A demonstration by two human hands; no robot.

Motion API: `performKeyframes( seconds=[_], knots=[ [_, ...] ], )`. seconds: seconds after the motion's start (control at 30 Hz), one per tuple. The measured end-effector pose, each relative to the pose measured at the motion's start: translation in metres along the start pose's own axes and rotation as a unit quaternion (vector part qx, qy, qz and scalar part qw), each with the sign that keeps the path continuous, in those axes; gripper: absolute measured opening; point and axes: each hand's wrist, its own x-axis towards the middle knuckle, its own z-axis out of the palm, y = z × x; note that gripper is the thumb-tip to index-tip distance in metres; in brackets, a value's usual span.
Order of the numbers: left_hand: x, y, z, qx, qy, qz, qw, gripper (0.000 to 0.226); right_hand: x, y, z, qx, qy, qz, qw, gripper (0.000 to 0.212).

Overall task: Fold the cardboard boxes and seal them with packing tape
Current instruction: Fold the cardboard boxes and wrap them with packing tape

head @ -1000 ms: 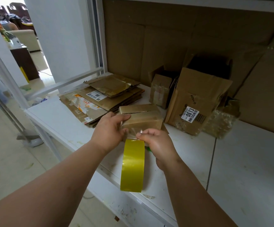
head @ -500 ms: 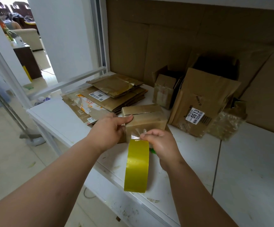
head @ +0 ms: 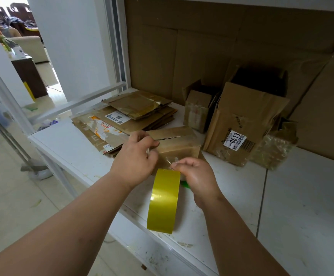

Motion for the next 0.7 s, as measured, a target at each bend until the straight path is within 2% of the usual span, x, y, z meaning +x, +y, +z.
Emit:
performKeyframes(
  seconds=[0.1, 0.2, 0.3, 0.4, 0.47, 0.6, 0.63, 0.7],
  knots=[
    [0.004, 0.002, 0.001, 0.006, -0.040, -0.016, 0.999, 0.039, 0.000, 0.003, -0.003, -0.015, 0.044, -0.040, 0.998, 0.023],
    [0.007, -0.001, -0.004, -0.023, -0.049, -0.008, 0.998, 0.039, -0.002, 0.005, -0.009, -0.077, 0.103, -0.094, 0.987, 0.023],
    [0.008, -0.007, -0.017, -0.039, -0.072, 0.014, 0.997, 0.045, -0.002, 0.002, -0.017, -0.073, 0.131, -0.107, 0.983, 0.026],
    [0.015, -0.012, -0.028, -0.032, -0.120, 0.039, 0.991, 0.047, 0.001, -0.002, -0.020, 0.041, 0.063, -0.078, 0.994, 0.031],
    [0.019, -0.013, -0.034, -0.037, -0.125, 0.033, 0.991, 0.045, 0.001, -0.004, -0.019, 0.110, 0.014, -0.064, 0.992, 0.035],
    [0.021, -0.010, -0.043, -0.133, -0.114, -0.055, 0.983, 0.053, -0.003, -0.004, -0.016, 0.139, -0.016, -0.062, 0.988, 0.024],
    [0.021, -0.009, -0.045, -0.127, -0.112, -0.076, 0.983, 0.050, -0.005, -0.003, -0.015, 0.145, -0.024, -0.062, 0.987, 0.022],
    [0.020, -0.004, -0.046, -0.039, -0.096, -0.101, 0.989, 0.029, -0.006, -0.002, -0.015, 0.172, -0.036, -0.058, 0.983, 0.021]
  ],
)
